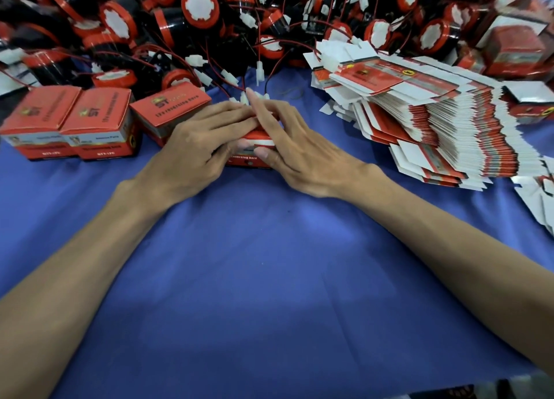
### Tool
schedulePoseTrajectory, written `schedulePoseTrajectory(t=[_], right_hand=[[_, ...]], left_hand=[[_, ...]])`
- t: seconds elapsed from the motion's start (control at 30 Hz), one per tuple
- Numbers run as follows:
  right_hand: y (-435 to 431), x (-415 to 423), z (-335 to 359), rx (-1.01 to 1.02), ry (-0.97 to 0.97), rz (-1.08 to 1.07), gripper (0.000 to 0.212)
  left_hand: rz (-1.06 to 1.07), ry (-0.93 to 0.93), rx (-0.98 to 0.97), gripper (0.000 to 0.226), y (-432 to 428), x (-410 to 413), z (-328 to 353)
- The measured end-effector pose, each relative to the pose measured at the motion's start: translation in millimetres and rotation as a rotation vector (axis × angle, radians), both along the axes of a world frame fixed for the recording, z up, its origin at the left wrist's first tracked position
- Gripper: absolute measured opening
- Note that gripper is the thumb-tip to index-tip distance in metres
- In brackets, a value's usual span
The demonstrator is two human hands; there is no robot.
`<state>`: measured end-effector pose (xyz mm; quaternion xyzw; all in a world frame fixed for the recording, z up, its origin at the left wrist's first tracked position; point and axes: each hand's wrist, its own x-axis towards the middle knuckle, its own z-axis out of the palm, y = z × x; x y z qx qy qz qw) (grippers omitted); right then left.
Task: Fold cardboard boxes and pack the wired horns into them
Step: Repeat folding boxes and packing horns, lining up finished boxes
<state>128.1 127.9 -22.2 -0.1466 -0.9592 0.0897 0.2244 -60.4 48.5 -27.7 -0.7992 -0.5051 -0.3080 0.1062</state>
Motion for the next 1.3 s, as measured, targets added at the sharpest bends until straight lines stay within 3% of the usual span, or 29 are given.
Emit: schedulePoseTrajectory(t=[0.4,0.53,0.7,0.87,1.3], right_hand=[[1,3,1,0.161,-0.107,-0.015,0.055],[-5,1,-1,0.117,0.059,-0.047,0.047],[1,2,-5,0.226,0.338,-0.063,0.025],[0,-1,-5,0.379,0.324,-0.064,0.02],[-2,7,6,0.103,0.14,-0.072,0.033]], left_hand=[[-0.053,-0.006,-0.015,0.038,-4,3,2],[-0.02,0.008,0.099,0.031,-4,5,-1],[0.094,-0.168,0.16,0.031,-6,4,-1],[0.088,-0.088,0.146,0.025,-6,4,-1],[0.139,-0.012,0.255,0.019,-13,11,3]])
